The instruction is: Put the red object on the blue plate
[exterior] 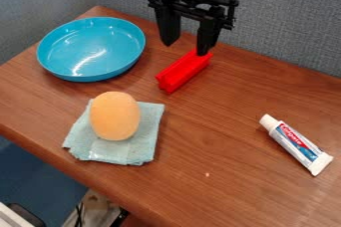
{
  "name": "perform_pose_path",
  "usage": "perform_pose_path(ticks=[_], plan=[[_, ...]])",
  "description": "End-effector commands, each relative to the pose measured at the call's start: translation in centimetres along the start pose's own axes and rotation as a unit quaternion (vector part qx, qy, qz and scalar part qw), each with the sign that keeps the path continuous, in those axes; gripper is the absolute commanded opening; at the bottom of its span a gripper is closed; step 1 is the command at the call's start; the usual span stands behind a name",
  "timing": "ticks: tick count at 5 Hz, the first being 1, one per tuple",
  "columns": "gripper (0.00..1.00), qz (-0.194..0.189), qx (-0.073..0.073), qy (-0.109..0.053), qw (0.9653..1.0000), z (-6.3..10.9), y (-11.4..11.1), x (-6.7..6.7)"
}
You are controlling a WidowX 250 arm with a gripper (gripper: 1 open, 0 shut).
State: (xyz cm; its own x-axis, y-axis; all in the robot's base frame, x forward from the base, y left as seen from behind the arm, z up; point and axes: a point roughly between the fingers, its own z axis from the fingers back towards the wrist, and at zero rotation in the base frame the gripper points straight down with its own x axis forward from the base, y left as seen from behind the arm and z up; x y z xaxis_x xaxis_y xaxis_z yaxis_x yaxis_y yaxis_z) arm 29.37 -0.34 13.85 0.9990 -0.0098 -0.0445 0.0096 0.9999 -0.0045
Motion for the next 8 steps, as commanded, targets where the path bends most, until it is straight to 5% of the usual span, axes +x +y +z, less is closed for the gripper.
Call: perform_pose_path(ticks=[1,4,7,8], plan=[[1.00,0.000,0.000,0.009,1.0000,-0.7,0.2,0.1],[1.00,-0.036,0.028,0.011,0.9989,-4.5,3.4,4.1],[1.00,-0.040,0.033,0.019,0.9985,-6.6,5.3,5.5],[0.00,-0.039,0.031,0.022,0.9985,-7.2,5.6,5.7]])
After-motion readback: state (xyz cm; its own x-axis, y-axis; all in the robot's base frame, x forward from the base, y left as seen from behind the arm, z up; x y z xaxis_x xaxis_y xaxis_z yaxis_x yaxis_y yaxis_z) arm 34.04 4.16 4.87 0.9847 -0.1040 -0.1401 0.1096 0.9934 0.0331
